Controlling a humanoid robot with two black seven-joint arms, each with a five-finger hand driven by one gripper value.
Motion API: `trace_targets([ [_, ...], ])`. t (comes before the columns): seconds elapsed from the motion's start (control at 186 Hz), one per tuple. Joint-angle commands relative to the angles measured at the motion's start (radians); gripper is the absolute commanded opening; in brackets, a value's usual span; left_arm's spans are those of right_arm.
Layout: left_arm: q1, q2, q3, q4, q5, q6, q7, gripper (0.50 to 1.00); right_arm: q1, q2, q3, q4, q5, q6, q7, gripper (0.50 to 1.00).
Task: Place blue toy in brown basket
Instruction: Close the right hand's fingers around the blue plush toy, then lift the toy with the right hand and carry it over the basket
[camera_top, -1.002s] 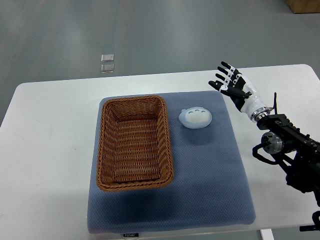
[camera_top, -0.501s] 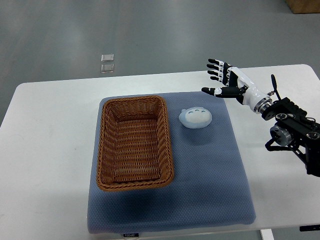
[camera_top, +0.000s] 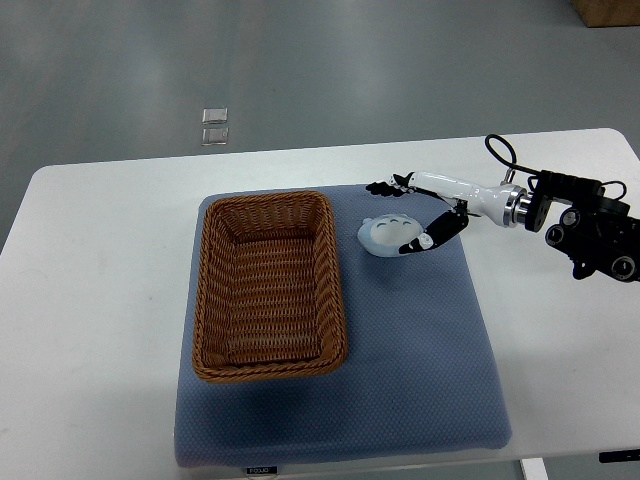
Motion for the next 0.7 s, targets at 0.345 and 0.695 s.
trace_targets([
  [0.345, -0.002, 0.0, 0.002, -0.001, 0.0, 0.0, 0.0, 1.0, 0.007, 0.013, -0.104, -0.013, -0.053, -0.118, -0.023, 0.832],
  [0.695, -0.005, 0.0, 0.002, 0.001, 0.0, 0.0, 0.002, 1.0, 0.009, 0.031, -0.102, -0.021, -0.053, -0.155, -0.07, 0.586],
])
